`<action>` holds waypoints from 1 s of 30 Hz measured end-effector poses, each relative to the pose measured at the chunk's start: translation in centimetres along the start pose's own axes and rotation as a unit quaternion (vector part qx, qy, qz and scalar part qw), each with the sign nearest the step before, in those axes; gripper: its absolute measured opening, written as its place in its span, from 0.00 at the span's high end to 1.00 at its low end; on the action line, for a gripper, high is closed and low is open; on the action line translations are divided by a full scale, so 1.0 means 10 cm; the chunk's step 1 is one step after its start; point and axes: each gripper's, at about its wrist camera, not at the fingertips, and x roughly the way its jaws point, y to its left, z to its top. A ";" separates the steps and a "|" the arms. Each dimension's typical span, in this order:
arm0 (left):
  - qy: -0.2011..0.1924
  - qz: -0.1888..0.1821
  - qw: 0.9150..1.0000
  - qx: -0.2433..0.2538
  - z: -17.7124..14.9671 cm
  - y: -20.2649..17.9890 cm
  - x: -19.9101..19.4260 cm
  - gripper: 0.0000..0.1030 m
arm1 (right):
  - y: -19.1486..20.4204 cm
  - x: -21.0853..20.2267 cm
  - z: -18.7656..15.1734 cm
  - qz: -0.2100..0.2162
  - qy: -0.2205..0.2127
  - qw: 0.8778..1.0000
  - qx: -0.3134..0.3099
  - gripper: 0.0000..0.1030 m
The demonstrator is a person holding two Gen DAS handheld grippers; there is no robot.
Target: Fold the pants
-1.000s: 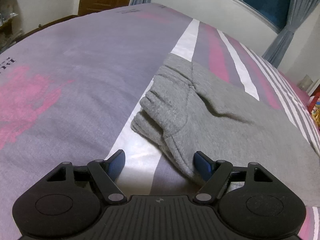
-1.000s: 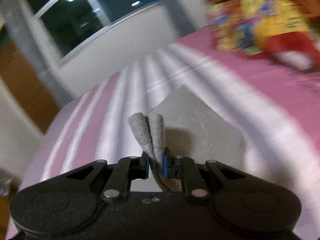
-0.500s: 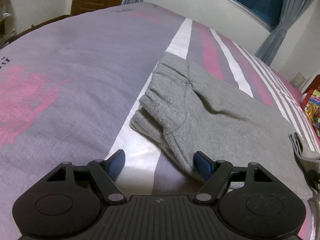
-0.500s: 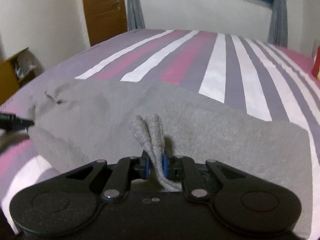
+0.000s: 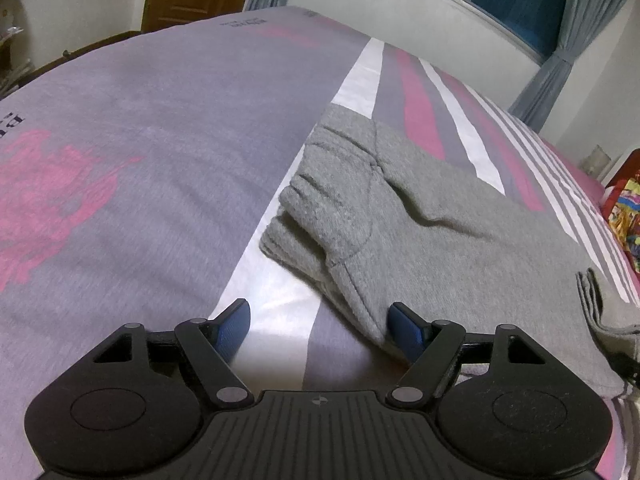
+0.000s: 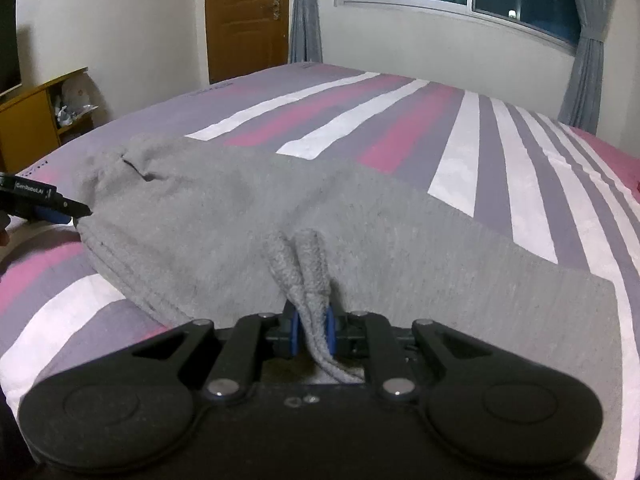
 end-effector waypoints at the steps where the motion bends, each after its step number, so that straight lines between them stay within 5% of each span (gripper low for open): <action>1: 0.000 0.000 1.000 0.000 0.00 0.00 0.00 0.26 | 0.01 0.00 -0.01 0.001 0.000 1.000 -0.001 0.86; 9: 0.001 0.002 1.000 0.000 0.00 -0.02 0.01 0.26 | 0.05 0.02 -0.05 0.009 0.011 1.000 -0.024 0.84; 16: 0.003 0.006 1.000 -0.002 0.00 -0.03 0.00 0.26 | 0.24 -0.02 -0.09 0.027 0.015 0.998 -0.062 0.65; 19: -0.002 0.008 1.000 -0.001 -0.02 -0.05 -0.02 0.26 | 0.19 -0.16 -0.06 0.063 -0.003 0.998 -0.031 0.61; 22: -0.006 0.010 1.000 -0.004 -0.02 -0.05 -0.03 0.26 | 0.03 -0.41 -0.07 0.100 -0.040 0.994 0.010 0.68; 27: -0.031 0.024 0.999 -0.009 0.00 -0.21 -0.22 0.27 | -0.40 -0.74 -0.22 0.043 -0.064 0.996 0.047 0.68; 30: -0.053 -0.013 0.998 -0.004 0.00 -0.50 -0.38 0.27 | -0.83 -0.92 -0.37 -0.006 -0.067 0.993 0.100 0.64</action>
